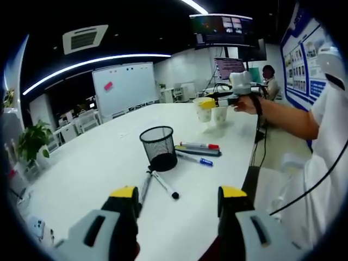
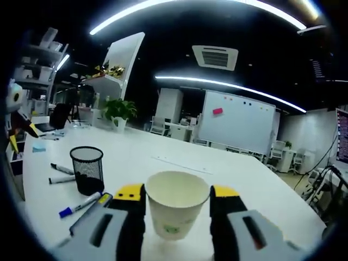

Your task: Place the scattered laser pointers and whiteboard markers into the pen holder and stack the scattered paper cups together

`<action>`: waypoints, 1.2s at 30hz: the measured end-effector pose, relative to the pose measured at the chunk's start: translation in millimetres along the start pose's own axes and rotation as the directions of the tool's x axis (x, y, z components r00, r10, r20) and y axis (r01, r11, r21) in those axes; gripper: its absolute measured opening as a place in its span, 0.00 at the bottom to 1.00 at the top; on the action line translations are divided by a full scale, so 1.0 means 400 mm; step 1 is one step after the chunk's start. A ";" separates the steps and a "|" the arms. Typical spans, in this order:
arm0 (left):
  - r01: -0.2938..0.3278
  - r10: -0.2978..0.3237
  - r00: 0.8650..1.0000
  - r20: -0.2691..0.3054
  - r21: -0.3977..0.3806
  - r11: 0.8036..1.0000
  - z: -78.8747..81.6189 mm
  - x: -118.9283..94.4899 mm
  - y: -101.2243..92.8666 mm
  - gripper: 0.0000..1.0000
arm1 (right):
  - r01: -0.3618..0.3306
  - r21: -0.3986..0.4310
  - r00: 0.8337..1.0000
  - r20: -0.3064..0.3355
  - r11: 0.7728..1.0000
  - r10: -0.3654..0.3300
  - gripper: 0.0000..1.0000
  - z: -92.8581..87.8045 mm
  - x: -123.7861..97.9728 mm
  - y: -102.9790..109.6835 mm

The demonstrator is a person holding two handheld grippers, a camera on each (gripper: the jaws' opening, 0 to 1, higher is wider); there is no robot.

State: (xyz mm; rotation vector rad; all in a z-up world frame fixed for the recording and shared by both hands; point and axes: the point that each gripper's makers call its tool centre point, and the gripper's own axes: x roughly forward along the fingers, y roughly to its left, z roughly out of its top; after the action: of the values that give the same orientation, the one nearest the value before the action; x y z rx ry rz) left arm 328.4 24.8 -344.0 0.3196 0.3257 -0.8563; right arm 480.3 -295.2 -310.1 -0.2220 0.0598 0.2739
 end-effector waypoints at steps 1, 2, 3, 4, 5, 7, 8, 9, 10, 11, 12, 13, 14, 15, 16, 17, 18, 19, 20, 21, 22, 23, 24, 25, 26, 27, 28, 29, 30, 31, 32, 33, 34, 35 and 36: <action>0.000 0.000 1.000 0.001 0.001 1.000 0.001 0.000 0.000 0.60 | 0.000 -0.001 1.000 0.000 1.000 0.000 0.47 0.002 -0.002 0.000; 0.001 -0.001 1.000 0.002 0.001 1.000 0.002 0.000 0.000 0.60 | 0.001 -0.001 1.000 0.000 1.000 -0.001 0.47 0.002 -0.004 0.000; 0.002 -0.002 1.000 0.002 0.001 1.000 0.002 0.001 -0.001 0.59 | 0.001 -0.001 1.000 0.001 1.000 -0.001 0.47 0.003 -0.004 0.000; 0.001 -0.001 1.000 0.002 0.002 1.000 0.002 0.001 -0.001 0.60 | 0.000 -0.001 1.000 0.001 1.000 0.000 0.47 0.004 -0.005 0.000; 0.000 0.000 1.000 0.002 0.002 1.000 0.002 0.002 -0.001 0.60 | 0.000 -0.002 1.000 0.002 1.000 0.000 0.47 0.005 -0.005 -0.001; -0.001 0.001 1.000 -0.001 0.002 1.000 0.001 0.004 0.000 0.60 | 0.002 -0.003 1.000 0.003 1.000 -0.002 0.47 0.008 -0.009 -0.002; -0.003 0.003 1.000 -0.001 0.003 1.000 0.000 0.004 0.001 0.60 | 0.004 -0.002 1.000 0.004 1.000 -0.004 0.47 0.010 -0.010 -0.003; -0.004 0.004 1.000 -0.002 0.003 1.000 -0.001 0.005 0.002 0.60 | 0.004 -0.002 1.000 0.007 1.000 -0.004 0.47 0.012 -0.012 -0.005; -0.005 0.005 1.000 -0.003 0.001 1.000 -0.002 0.006 0.002 0.60 | 0.005 -0.002 1.000 0.008 1.000 -0.005 0.47 0.013 -0.011 -0.004; -0.005 0.005 1.000 -0.004 0.002 1.000 -0.003 0.006 0.002 0.59 | 0.006 -0.001 1.000 0.009 1.000 -0.006 0.47 0.015 -0.011 -0.003; -0.005 0.005 1.000 -0.003 0.003 1.000 -0.003 0.007 0.003 0.59 | 0.005 -0.001 1.000 0.010 1.000 -0.005 0.47 0.016 -0.011 -0.004; -0.009 0.009 1.000 0.001 0.006 1.000 -0.001 0.007 0.004 0.59 | 0.006 0.000 1.000 0.011 1.000 -0.006 0.47 0.016 -0.012 -0.005; -0.012 0.012 1.000 0.005 0.005 1.000 0.001 0.007 0.006 0.59 | 0.009 0.001 1.000 0.011 1.000 -0.009 0.47 0.017 -0.012 -0.007; -0.013 0.013 1.000 0.010 0.003 1.000 0.003 0.007 0.006 0.59 | 0.010 0.002 1.000 0.010 1.000 -0.010 0.47 0.017 -0.013 -0.009; -0.013 0.013 1.000 0.013 0.001 1.000 0.004 0.007 0.007 0.59 | 0.011 0.001 1.000 0.011 1.000 -0.011 0.47 0.017 -0.014 -0.009; -0.014 0.014 1.000 0.014 0.001 1.000 0.004 0.008 0.008 0.59 | 0.012 -0.001 1.000 0.012 1.000 -0.012 0.47 0.017 -0.013 -0.009; -0.014 0.014 1.000 0.013 0.002 1.000 0.004 0.009 0.008 0.59 | 0.011 -0.003 1.000 0.009 1.000 -0.011 0.47 0.015 -0.013 -0.008; -0.014 0.014 1.000 0.013 0.004 1.000 0.004 0.009 0.008 0.59 | 0.010 -0.006 1.000 0.008 1.000 -0.010 0.47 0.013 -0.013 -0.006; -0.014 0.014 1.000 0.014 0.004 1.000 0.005 0.010 0.008 0.59 | 0.013 -0.010 1.000 0.008 1.000 -0.013 0.47 0.013 -0.015 -0.007; -0.013 0.013 1.000 0.017 0.003 1.000 0.006 0.010 0.008 0.59 | 0.016 -0.014 1.000 0.010 1.000 -0.016 0.47 0.015 -0.016 -0.008; -0.013 0.013 1.000 0.019 0.001 1.000 0.006 0.010 0.008 0.59 | 0.019 -0.015 1.000 0.012 1.000 -0.018 0.47 0.016 -0.017 -0.010; -0.013 0.013 1.000 0.019 0.001 1.000 0.006 0.010 0.009 0.59 | 0.020 -0.016 1.000 0.014 1.000 -0.020 0.47 0.018 -0.018 -0.012; -0.015 0.015 1.000 0.017 0.002 1.000 0.005 0.011 0.010 0.59 | 0.022 -0.015 1.000 0.017 1.000 -0.022 0.47 0.020 -0.019 -0.014; -0.015 0.015 1.000 0.017 0.002 1.000 0.004 0.011 0.011 0.59 | 0.024 -0.016 1.000 0.017 1.000 -0.023 0.47 0.022 -0.020 -0.015; -0.015 0.015 1.000 0.017 0.002 1.000 0.004 0.011 0.011 0.59 | 0.026 -0.017 0.999 0.019 1.000 -0.026 0.47 0.023 -0.022 -0.017; -0.015 0.015 1.000 0.019 0.001 1.000 0.005 0.010 0.011 0.59 | 0.028 -0.018 0.999 0.021 0.999 -0.028 0.47 0.026 -0.023 -0.018; -0.016 0.016 1.000 0.020 0.000 1.000 0.005 0.010 0.012 0.59 | 0.029 -0.018 0.999 0.023 0.999 -0.029 0.47 0.030 -0.026 -0.018; -0.015 0.015 1.000 0.020 -0.001 1.000 0.005 0.010 0.012 0.59 | 0.030 -0.018 0.999 0.025 0.999 -0.030 0.47 0.032 -0.027 -0.019; -0.015 0.015 1.000 0.019 -0.001 1.000 0.004 0.011 0.012 0.59 | 0.031 -0.018 0.999 0.028 0.999 -0.031 0.47 0.035 -0.029 -0.020; -0.015 0.015 1.000 0.018 0.001 1.000 0.003 0.011 0.011 0.59 | 0.033 -0.018 0.999 0.031 0.999 -0.032 0.47 0.038 -0.029 -0.022; -0.015 0.015 1.000 0.018 0.001 1.000 0.003 0.011 0.011 0.59 | 0.033 -0.017 0.999 0.033 0.999 -0.032 0.47 0.040 -0.029 -0.023; -0.014 0.014 1.000 0.018 0.000 1.000 0.002 0.011 0.010 0.59 | 0.035 -0.016 0.999 0.034 0.999 -0.034 0.47 0.042 -0.029 -0.025; -0.013 0.013 1.000 0.018 0.000 1.000 0.002 0.011 0.009 0.59 | 0.038 -0.015 0.999 0.036 0.999 -0.037 0.47 0.042 -0.030 -0.024; -0.013 0.013 1.000 0.018 0.000 1.000 0.002 0.011 0.009 0.59 | 0.038 -0.016 0.999 0.037 0.999 -0.037 0.47 0.042 -0.030 -0.023; -0.013 0.013 1.000 0.017 0.000 1.000 0.001 0.012 0.009 0.59 | 0.037 -0.023 0.999 0.036 0.999 -0.036 0.47 0.041 -0.029 -0.022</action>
State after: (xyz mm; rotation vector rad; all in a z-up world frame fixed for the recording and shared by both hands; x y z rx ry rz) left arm 334.1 23.5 -345.0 0.3140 0.3078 -0.8459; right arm 472.0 -303.0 -291.4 -0.2417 0.0174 0.2425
